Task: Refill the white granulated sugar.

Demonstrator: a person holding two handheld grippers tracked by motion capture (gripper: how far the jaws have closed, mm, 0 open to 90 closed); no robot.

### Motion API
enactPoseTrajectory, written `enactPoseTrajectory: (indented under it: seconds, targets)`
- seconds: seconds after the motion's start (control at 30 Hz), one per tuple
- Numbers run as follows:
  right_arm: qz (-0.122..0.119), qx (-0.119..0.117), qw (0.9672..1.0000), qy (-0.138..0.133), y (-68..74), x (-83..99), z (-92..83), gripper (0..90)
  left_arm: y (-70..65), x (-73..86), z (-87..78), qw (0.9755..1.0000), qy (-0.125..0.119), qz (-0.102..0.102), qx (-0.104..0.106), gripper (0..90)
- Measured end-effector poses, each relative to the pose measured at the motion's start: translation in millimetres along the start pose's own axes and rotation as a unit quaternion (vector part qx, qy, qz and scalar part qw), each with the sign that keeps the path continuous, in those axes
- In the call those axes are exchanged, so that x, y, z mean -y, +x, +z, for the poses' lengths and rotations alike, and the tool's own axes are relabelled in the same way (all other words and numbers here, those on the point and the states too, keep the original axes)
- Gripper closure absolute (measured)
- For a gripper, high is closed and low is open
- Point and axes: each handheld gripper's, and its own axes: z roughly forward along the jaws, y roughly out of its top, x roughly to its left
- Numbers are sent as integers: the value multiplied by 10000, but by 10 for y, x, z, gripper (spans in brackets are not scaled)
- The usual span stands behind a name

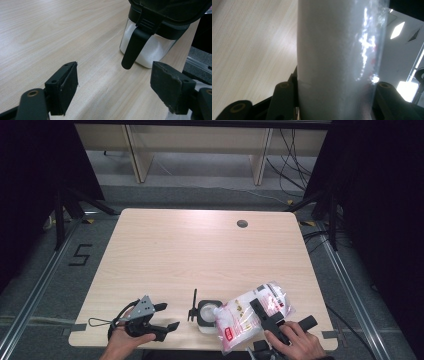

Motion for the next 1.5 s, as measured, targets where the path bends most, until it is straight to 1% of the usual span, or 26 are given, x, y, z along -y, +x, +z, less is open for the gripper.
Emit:
enactPoseTrajectory:
  seconds: [0.03,0.07,0.1,0.13,0.2,0.23,0.37,0.43,0.57,0.73,0.8,0.87,0.97,1.0,1.03,1.07,1.1,1.13,1.2,1.23,1.3,1.33,1.37,1.4,1.47,1.5]
  targets:
    - [31,2,10000,25,5,1,-6,559,3,-2,-4,10000,33,24,6,217]
    - [27,6,10000,17,3,3,-4,559,-2,0,-1,10000,31,-14,22,217]
    - [11,-7,10000,7,-1,3,-1,559,4,1,-1,10000,40,4,10,217]
    - [-8,-14,10000,7,-4,2,0,559,5,-1,-2,10000,30,27,8,217]
    - [13,-34,10000,27,-1,-1,-5,559,-4,2,3,10000,-15,-9,20,217]
    - [34,-6,10000,25,3,2,-5,559,1,-1,-2,10000,23,18,25,217]
    - [-12,-11,10000,7,-3,0,-2,560,1,0,0,10000,5,14,0,217]
    - [41,-30,10000,18,3,3,-2,560,2,-1,-3,10000,45,2,10,217]
    - [-18,-28,10000,-15,-7,1,2,560,-2,-1,-1,10000,31,-4,21,218]
    - [-7,-43,10000,-33,1,6,6,560,2,-1,-1,10000,5,15,-1,217]
    - [20,-46,10000,-40,2,10,10,560,-4,-1,-4,10000,38,-27,9,217]
    - [34,-57,10000,-36,3,9,12,561,5,-3,-5,10000,52,29,5,217]
    - [76,-88,9999,-58,7,17,16,562,-2,-2,-4,10000,36,-14,12,217]
    - [104,-92,9999,-86,10,24,24,562,6,-2,-3,10000,21,48,26,217]
    - [136,-112,9998,-96,17,28,27,563,-3,0,-4,10000,23,-17,6,217]
    - [87,-129,9998,-119,10,29,30,563,4,-2,-5,10000,59,20,8,217]
    - [98,-109,9998,-128,17,30,33,563,-3,0,0,10000,22,-25,35,217]
    - [147,-131,9998,-105,27,30,31,564,-3,1,-2,10000,33,-24,10,217]
    - [135,-131,9998,-112,31,28,35,564,7,-3,-4,10000,30,55,28,217]
    - [144,-109,9998,-93,34,27,31,565,-4,-1,-4,10000,38,-29,13,217]
    - [150,-118,9998,-90,33,28,30,566,2,-3,-4,10000,35,14,19,217]
    - [139,-80,9998,-67,34,27,28,566,15,-5,-4,9999,24,122,36,217]
    - [168,-120,9998,-74,36,28,28,566,12,-7,-6,9999,42,107,31,217]
    - [166,-113,9998,-65,38,26,26,566,4,-1,-4,10000,45,14,7,217]
    - [85,-84,9999,-77,28,22,21,567,1,-2,-3,10000,13,5,3,217]
    - [24,-30,10000,-81,20,17,14,569,0,-3,-6,10000,29,12,-3,217]
